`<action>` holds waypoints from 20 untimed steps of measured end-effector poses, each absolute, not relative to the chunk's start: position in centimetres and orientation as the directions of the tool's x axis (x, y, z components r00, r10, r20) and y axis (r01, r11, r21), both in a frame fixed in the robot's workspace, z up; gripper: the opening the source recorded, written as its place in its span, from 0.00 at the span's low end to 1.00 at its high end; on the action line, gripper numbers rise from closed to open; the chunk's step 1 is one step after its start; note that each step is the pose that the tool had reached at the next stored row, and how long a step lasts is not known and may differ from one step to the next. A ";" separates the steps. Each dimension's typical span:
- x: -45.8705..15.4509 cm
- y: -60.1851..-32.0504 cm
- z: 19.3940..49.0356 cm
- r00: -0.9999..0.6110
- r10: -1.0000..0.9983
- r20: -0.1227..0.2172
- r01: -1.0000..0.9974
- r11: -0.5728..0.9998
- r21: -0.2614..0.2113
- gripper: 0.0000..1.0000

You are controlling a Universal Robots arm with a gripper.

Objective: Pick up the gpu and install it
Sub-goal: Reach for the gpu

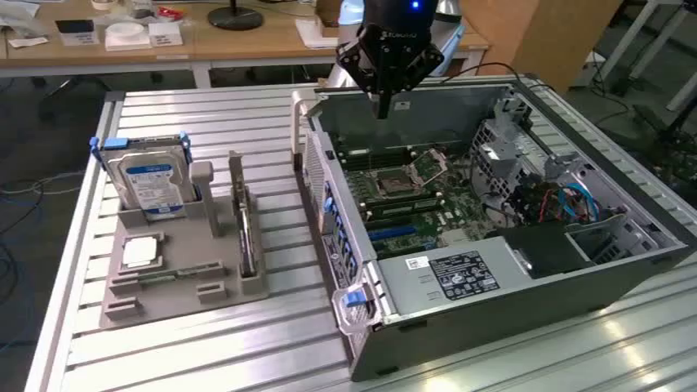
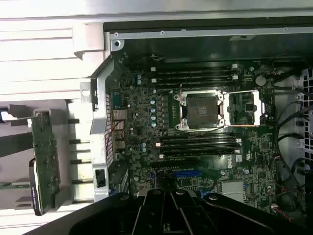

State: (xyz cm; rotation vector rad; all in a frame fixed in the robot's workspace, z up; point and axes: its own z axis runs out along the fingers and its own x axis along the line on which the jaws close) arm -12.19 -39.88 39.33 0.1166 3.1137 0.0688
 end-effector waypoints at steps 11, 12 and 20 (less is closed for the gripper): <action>-12.9 -39.9 39.3 -0.997 0.075 -0.023 0.074 0.996 0.045 0.11; -13.0 -39.9 39.3 -0.997 0.075 -0.023 0.074 0.996 0.045 0.11; -13.6 -39.9 39.3 -0.997 0.075 -0.023 0.074 0.996 0.045 0.11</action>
